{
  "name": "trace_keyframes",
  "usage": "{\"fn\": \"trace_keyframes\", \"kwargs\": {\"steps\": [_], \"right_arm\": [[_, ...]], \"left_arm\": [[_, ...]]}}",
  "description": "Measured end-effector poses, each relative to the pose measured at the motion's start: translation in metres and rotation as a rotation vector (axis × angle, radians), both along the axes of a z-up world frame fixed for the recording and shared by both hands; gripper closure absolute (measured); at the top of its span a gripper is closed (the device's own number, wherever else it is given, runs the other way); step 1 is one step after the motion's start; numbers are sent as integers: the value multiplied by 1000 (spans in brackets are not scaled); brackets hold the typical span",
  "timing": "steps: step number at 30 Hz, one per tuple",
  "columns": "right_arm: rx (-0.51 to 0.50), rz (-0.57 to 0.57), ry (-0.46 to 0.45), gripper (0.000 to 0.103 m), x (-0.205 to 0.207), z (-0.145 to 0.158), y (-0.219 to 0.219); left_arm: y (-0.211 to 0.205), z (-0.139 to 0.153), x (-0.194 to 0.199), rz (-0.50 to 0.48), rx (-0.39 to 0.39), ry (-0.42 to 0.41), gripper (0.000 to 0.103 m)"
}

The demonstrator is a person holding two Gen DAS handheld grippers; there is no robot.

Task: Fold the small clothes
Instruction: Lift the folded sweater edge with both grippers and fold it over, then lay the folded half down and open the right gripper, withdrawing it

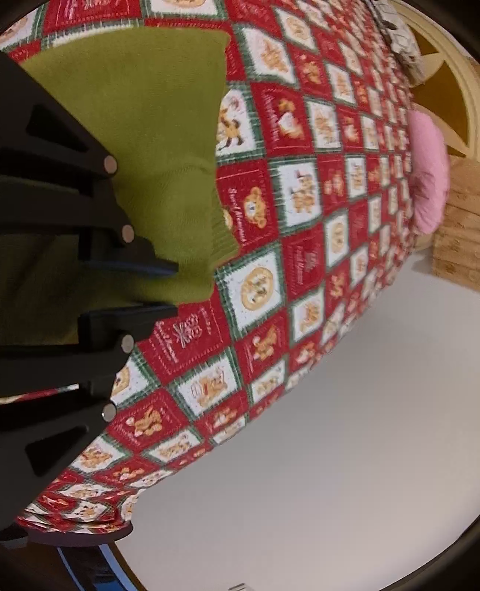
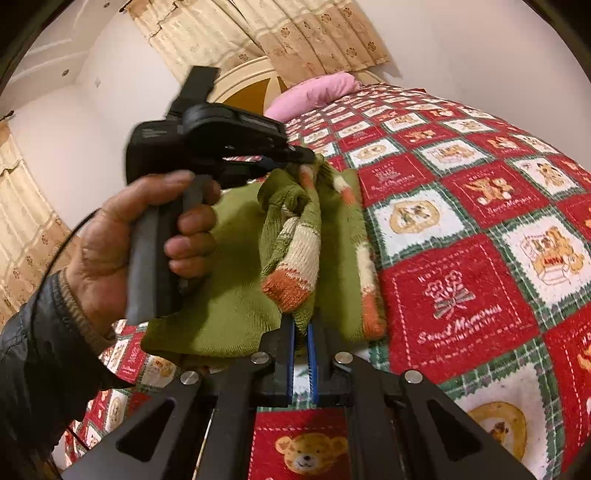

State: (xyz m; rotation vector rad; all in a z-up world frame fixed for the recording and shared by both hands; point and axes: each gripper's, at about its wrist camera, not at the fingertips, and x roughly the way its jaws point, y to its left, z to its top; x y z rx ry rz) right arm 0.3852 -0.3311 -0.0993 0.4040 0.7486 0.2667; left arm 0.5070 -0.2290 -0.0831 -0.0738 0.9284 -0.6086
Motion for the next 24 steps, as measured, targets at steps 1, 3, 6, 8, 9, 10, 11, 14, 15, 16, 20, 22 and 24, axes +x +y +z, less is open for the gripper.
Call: {"fn": "trace_keyframes", "kwargs": {"steps": [1,3,6,8,9,10,11,14,15,16,20,22,24], "right_arm": [[-3,-2,4,98,-2,-1,0],[-5,-8,11,98,-4,-2,-2],[12,-24,9,96,-7,-2,-7],[18,-43,10,85,-10,0,-12],[18,-68,4,80,-14,3,-17],[9,-87,-8,79,-17,6,-20],[-10,-115,-29,79,-21,12,-23],[-34,-131,-78,78,-13,34,-30],[-36,-119,-75,78,-4,39,-30],[-36,-105,-71,78,7,43,-28],[-1,-2,18,60,79,47,-19],[-13,15,58,60,106,43,-11],[-45,36,111,63,134,34,-5]], "left_arm": [[4,5,-4,1,-2,-18,76],[21,19,-22,2,-3,-79,48],[48,27,-51,20,43,-170,37],[70,23,-72,36,82,-206,36],[80,19,-82,53,120,-220,35],[90,14,-92,79,148,-233,35],[100,8,-101,98,156,-239,34],[122,-12,-117,164,172,-237,28],[127,-18,-120,178,164,-227,28],[130,-24,-119,188,148,-202,28],[131,-35,-118,201,86,-152,28],[126,-36,-118,194,97,-160,28],[123,-39,-118,189,102,-158,28]]}}
